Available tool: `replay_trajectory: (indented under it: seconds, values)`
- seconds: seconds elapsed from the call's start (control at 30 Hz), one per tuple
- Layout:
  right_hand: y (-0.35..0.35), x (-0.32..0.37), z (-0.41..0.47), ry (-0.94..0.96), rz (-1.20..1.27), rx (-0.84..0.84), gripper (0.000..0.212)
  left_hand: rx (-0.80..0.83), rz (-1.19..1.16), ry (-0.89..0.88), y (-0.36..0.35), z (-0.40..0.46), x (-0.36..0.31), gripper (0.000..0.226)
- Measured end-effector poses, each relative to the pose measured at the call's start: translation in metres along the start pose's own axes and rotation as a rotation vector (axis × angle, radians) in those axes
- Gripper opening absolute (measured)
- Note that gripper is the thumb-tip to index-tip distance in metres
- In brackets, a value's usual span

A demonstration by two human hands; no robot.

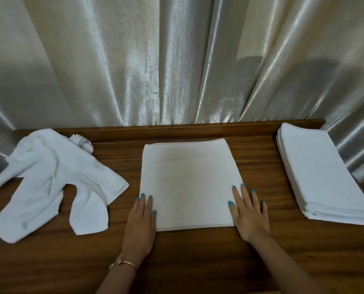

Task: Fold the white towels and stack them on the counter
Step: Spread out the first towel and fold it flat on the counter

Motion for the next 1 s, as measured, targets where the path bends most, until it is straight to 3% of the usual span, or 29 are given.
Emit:
replay_trajectory:
  seconds: [0.07, 0.17, 0.3, 0.43, 0.53, 0.7, 0.83, 0.9, 1.0]
  values:
    - [0.008, -0.001, -0.004, -0.043, 0.087, -0.066, 0.061, -0.072, -0.069, 0.102, 0.012, -0.009, 0.007, 0.045]
    - [0.028, 0.0, -0.017, -0.085, 0.191, -0.239, 0.046, -0.156, -0.2, 0.19, 0.022, -0.019, 0.01, 0.042]
    - [0.031, -0.01, -0.024, -0.268, 0.317, -0.171, 0.052, -0.204, -0.295, 0.352, 0.026, -0.026, 0.017, 0.027]
    - [0.028, -0.023, -0.023, -0.374, 0.536, -0.096, 0.059, -0.081, -0.376, 0.545, 0.017, -0.03, 0.027, 0.033]
    - [0.028, -0.027, -0.024, -0.436, 0.694, -0.031, 0.062, -0.003, -0.382, 0.536, 0.019, -0.024, 0.024, 0.026]
    - [0.027, -0.027, -0.026, -0.415, 0.704, 0.004, 0.059, 0.129, -0.407, 0.538, 0.018, -0.016, 0.027, 0.023]
    - [0.031, -0.032, -0.033, -0.338, 0.883, -0.039, 0.055, 0.092, -0.831, 0.666, 0.016, -0.023, 0.029, 0.028]
    - [0.035, -0.038, -0.037, -0.357, 0.989, -0.042, 0.044, 0.053, -1.001, 0.72, 0.02, -0.029, 0.027, 0.03]
    - [0.046, -0.046, -0.037, -0.378, 1.097, -0.046, 0.016, -0.031, -1.078, 0.688, 0.035, -0.03, 0.03, 0.039]
Point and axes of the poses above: each hand's wrist, its own z-axis towards the middle knuckle, its own y-axis out of the back of the hand, x = y × z, the point moved 9 cm from there along z, towards the middle knuckle, and after that the axes turned 6 degrees about -y, right-handed, at the moved point
